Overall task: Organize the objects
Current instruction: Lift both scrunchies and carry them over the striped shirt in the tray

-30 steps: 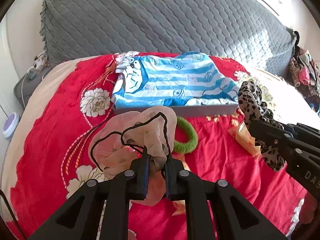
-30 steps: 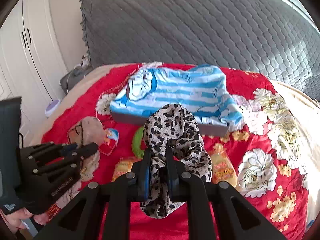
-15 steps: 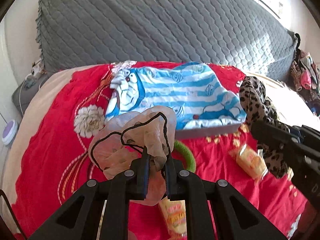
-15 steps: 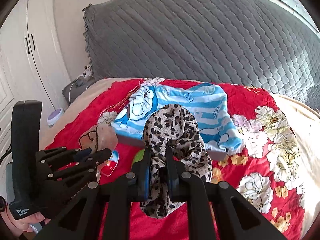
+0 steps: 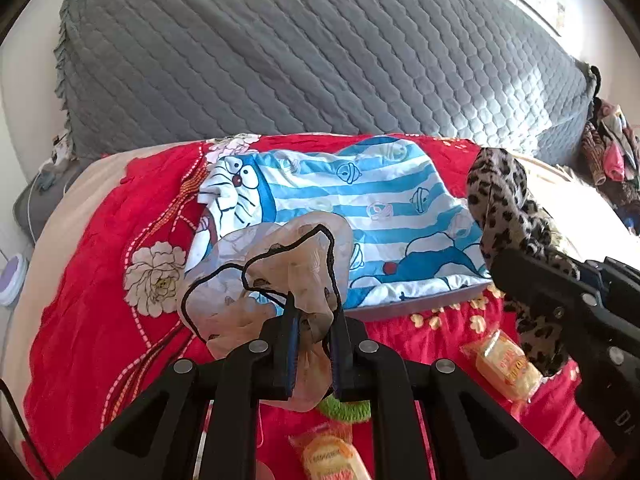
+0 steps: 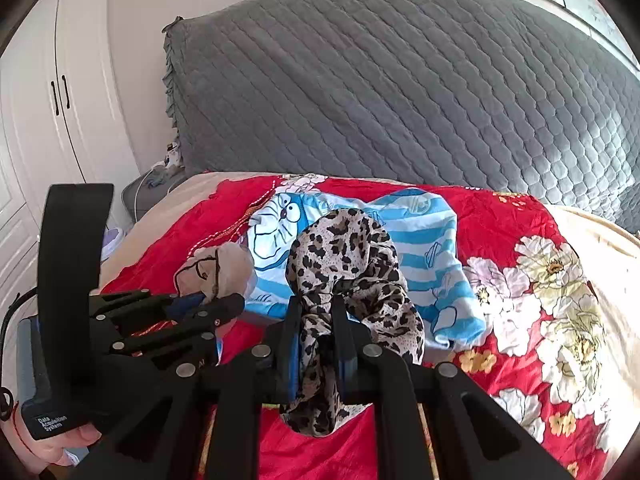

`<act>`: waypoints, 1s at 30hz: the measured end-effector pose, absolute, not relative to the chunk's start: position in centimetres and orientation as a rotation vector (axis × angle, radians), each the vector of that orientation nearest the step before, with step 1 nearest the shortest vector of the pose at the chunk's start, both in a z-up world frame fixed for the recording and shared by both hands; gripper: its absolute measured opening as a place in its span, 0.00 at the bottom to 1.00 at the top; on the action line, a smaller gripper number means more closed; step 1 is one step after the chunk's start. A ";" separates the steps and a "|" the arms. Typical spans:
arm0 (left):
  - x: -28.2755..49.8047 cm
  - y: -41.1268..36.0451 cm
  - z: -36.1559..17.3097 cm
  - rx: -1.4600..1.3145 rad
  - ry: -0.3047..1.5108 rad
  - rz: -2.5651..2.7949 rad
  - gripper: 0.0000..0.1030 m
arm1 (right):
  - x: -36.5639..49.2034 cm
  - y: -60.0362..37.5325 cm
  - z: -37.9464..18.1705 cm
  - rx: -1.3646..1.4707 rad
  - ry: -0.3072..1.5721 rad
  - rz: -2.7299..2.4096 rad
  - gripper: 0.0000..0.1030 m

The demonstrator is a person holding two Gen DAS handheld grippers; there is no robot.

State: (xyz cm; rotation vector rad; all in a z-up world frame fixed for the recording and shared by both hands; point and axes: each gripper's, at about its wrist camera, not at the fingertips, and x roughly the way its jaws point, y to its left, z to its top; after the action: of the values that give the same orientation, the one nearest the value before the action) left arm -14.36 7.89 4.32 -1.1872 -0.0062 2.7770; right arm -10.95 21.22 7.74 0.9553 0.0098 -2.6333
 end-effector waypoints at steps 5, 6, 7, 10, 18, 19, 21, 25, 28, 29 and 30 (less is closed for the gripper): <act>-15.8 8.2 3.5 -1.199 -0.008 2.775 0.13 | -12.3 21.5 7.4 0.929 0.014 -2.638 0.13; -16.0 8.3 3.4 -1.200 0.005 2.776 0.13 | -12.5 21.5 7.4 0.923 0.015 -2.643 0.13; -16.2 8.3 3.3 -1.197 0.018 2.781 0.13 | -12.8 21.6 7.3 0.920 0.008 -2.646 0.13; -16.9 8.3 3.0 -1.196 0.035 2.787 0.13 | -13.3 21.8 6.7 0.927 -0.010 -2.639 0.13; -18.7 8.2 2.6 -1.207 0.070 2.795 0.13 | -15.1 21.9 5.1 0.948 -0.033 -2.624 0.13; -18.9 8.2 2.5 -1.210 0.070 2.795 0.13 | -15.3 21.9 5.0 0.947 -0.036 -2.626 0.13; -19.3 8.3 2.3 -1.211 0.080 2.798 0.13 | -15.7 22.0 4.9 0.937 -0.044 -2.633 0.13; -19.9 8.5 1.9 -1.216 0.104 2.795 0.13 | -16.7 22.5 4.8 0.936 -0.065 -2.654 0.13; -20.6 8.5 1.6 -1.229 0.098 2.786 0.12 | -17.5 22.9 4.6 0.946 -0.083 -2.673 0.13; -20.9 8.6 1.5 -1.237 0.105 2.787 0.13 | -17.7 23.1 4.5 0.949 -0.090 -2.680 0.13; -21.1 8.6 1.3 -1.240 0.110 2.790 0.13 | -18.0 23.2 4.3 0.959 -0.094 -2.686 0.13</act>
State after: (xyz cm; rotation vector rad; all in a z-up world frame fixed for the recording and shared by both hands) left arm -21.09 8.59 1.34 -1.2402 0.1105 2.7905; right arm -18.01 23.23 4.35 0.9586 -0.0935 -2.6861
